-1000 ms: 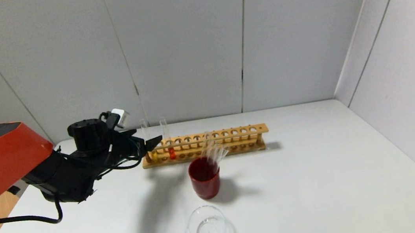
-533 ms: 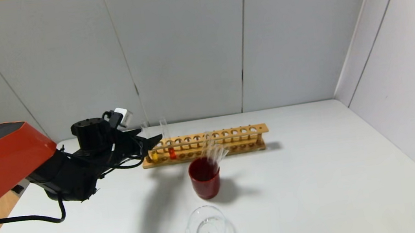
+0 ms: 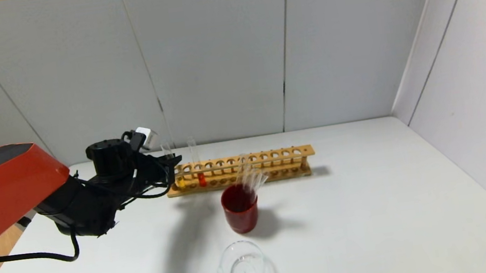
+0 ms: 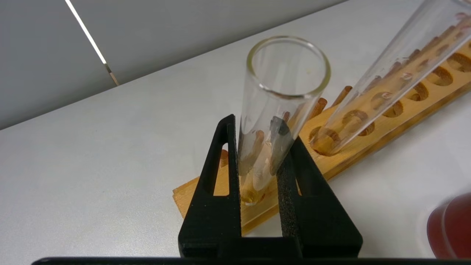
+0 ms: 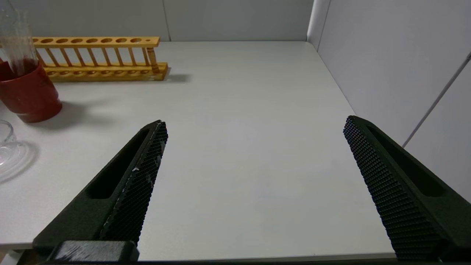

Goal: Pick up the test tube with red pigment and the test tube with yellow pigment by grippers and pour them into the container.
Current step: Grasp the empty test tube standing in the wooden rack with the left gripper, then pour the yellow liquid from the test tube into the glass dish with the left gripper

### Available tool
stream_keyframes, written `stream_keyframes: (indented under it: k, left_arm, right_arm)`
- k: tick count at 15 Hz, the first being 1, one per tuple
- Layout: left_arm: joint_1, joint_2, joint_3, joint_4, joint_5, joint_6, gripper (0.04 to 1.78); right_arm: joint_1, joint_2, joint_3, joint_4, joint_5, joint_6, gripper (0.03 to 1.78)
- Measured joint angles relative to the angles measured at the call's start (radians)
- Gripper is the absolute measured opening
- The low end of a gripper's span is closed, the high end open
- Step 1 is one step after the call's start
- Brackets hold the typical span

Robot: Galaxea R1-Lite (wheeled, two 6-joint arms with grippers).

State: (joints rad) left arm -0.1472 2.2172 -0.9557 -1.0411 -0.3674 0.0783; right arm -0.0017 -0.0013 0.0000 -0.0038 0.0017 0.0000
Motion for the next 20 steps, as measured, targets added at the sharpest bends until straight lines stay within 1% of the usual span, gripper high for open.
stream_keyframes:
  k: [6, 9, 15, 20]
  left_arm:
    - [0.0, -0.011, 0.001, 0.006, 0.006, 0.0, 0.33]
    - [-0.001, -0.066, -0.003, 0.037, 0.025, 0.0, 0.33]
    - [0.003, -0.303, -0.029, 0.238, 0.039, 0.011, 0.33]
    - [0.004, -0.551, -0.028, 0.427, 0.093, 0.043, 0.33]
  right_arm:
    - [0.0, 0.0, 0.0, 0.0, 0.0, 0.0, 1.75]
    - [0.0, 0.0, 0.0, 0.0, 0.0, 0.0, 1.75]
    - [0.0, 0.0, 0.0, 0.0, 0.0, 0.0, 1.75]
    - [0.0, 0.0, 0.0, 0.0, 0.0, 0.0, 1.75]
